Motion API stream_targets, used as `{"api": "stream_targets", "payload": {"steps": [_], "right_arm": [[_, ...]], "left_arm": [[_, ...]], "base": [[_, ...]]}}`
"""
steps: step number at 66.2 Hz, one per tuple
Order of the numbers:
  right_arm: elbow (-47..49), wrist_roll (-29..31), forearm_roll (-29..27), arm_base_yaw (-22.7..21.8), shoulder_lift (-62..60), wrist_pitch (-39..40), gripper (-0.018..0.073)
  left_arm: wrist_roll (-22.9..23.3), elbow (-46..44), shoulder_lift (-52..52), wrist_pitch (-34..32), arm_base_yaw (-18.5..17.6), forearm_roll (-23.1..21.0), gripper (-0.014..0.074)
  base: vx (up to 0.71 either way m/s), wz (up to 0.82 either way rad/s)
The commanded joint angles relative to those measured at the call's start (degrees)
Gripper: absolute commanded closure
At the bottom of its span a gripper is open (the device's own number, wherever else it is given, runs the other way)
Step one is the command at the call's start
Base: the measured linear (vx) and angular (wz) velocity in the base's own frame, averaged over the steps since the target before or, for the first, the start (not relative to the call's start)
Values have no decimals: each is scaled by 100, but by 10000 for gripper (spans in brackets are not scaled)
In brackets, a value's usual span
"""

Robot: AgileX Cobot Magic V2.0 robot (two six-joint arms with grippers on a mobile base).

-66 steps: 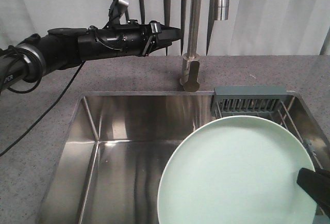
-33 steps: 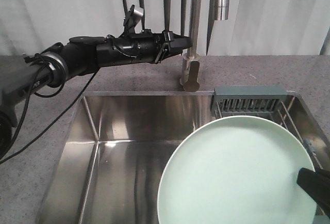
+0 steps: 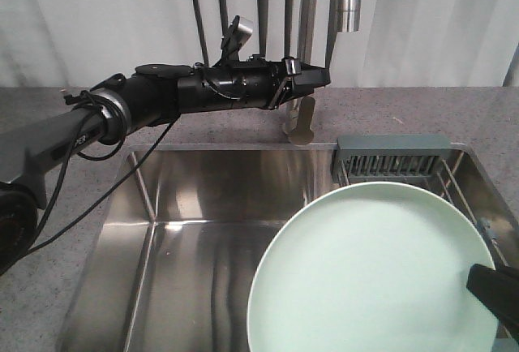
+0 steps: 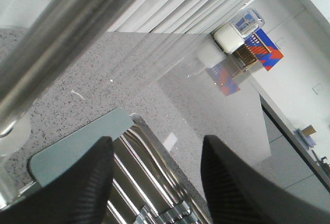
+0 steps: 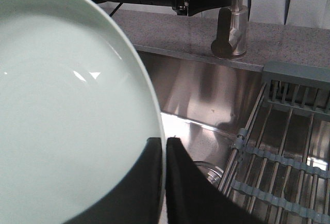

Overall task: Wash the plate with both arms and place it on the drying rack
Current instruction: 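Reach the left gripper to the faucet lever and push it, then withdraw the left gripper away from the faucet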

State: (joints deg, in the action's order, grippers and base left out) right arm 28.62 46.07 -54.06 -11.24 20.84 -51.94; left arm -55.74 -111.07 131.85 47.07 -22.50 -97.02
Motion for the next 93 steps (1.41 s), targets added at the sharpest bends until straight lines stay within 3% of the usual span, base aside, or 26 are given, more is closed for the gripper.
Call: {"api": "stream_targets", "payload": {"steps": [1, 30, 43, 62, 93], "right_arm": [[142, 1, -321, 4, 50, 228, 561], [142, 1, -321, 4, 50, 228, 561], [142, 1, -321, 4, 50, 228, 561], [142, 1, -321, 4, 50, 228, 561], [142, 1, -321, 4, 50, 228, 561]], "left_arm": [[25, -152, -319, 220, -82, -529, 218], [30, -136, -304, 221, -86, -457, 218], [358, -136, -150, 320, -86, -359, 218], [364, -136, -136, 481, -86, -160, 218], [371, -136, -154, 639, -34, -246, 218]], "base": [[0, 0], [0, 0], [0, 0], [0, 0], [0, 0]]}}
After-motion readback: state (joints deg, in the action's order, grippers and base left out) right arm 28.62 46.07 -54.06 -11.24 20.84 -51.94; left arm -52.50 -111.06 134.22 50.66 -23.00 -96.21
